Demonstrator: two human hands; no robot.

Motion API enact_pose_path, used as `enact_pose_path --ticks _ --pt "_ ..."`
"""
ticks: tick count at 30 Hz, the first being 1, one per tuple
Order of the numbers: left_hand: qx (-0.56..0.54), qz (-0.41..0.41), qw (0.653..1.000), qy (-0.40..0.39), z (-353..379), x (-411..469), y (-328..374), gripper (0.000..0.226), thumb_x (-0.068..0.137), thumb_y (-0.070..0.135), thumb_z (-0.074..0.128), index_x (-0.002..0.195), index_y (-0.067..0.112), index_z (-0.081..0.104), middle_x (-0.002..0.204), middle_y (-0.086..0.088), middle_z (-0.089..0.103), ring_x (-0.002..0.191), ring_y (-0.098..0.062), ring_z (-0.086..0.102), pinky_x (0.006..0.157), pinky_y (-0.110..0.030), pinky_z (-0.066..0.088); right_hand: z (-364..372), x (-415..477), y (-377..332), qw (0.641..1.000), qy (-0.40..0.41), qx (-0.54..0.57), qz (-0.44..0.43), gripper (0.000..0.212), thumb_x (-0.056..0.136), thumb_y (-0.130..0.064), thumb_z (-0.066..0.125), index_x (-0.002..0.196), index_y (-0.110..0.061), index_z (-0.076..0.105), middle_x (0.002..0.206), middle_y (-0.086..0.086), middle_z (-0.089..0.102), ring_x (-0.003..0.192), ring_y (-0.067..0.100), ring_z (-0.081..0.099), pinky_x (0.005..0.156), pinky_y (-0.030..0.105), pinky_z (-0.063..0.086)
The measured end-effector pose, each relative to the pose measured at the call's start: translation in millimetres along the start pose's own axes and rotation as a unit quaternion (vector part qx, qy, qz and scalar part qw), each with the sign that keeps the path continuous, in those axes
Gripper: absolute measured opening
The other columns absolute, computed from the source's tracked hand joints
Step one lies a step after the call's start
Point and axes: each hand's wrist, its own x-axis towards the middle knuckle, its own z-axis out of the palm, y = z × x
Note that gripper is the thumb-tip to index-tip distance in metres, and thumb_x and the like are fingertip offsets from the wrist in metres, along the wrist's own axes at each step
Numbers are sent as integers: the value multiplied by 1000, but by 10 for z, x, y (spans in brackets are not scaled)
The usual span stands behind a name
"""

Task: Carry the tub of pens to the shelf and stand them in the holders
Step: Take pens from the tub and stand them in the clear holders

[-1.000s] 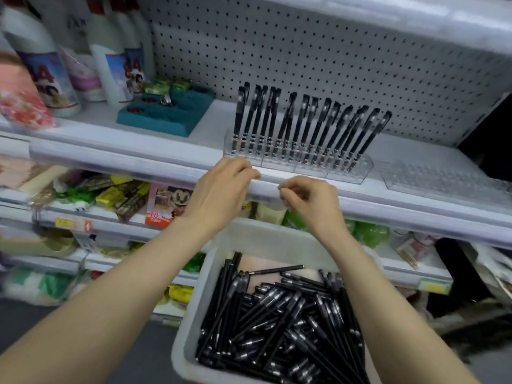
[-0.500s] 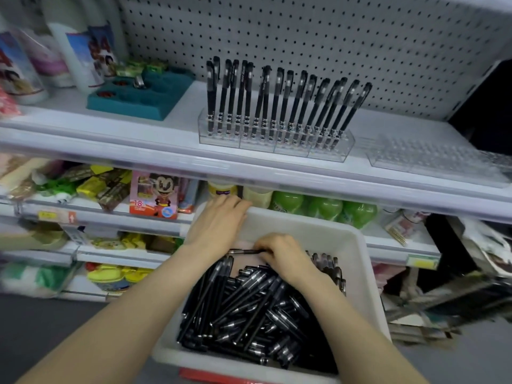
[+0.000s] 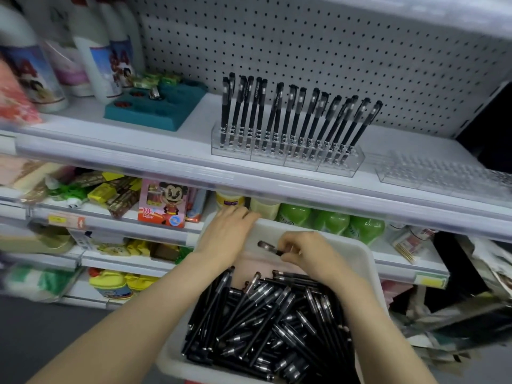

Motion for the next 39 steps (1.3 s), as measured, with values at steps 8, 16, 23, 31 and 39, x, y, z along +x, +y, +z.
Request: enact_pose_path --ticks 8,16,23,31,39 --pt "-30 36 995 91 -569 195 -87 33 83 3 69 114 13 68 110 -4 64 103 -25 57 79 -41 55 -961 83 -256 972 102 211 -34 15 90 -11 68 98 -23 65 87 -3 68 78 11 65 71 27 56" --pt "29 -15 984 173 -1083 597 -406 48 86 -2 63 133 5 55 134 -14 51 123 -31 45 98 -43 44 -1307 628 -828 912 286 284 -81 9 96 -16 61 100 -10 64 85 8 71 75 16 70 72 28 59" --pt "36 -27 986 159 -1010 675 -542 49 85 -4 62 133 6 55 129 -12 54 119 -30 47 94 -42 47 -1296 1131 -1171 890 360 264 -90 8 94 -19 62 95 -12 66 77 2 72 67 10 71 76 35 60" --pt "29 -30 985 167 -1002 691 -547 52 80 -8 63 130 6 57 120 -9 56 111 -28 48 82 -40 51 -1118 1436 -1260 930 320 170 -68 11 97 -20 59 92 -12 64 74 0 70 67 8 70 76 35 59" --pt "32 -33 983 178 -971 690 -543 52 78 -10 64 127 5 59 117 -10 57 108 -27 49 82 -38 49 -1071 1642 -1301 949 301 91 -28 16 95 -21 58 86 -9 65 76 11 70 73 30 68 74 43 58"
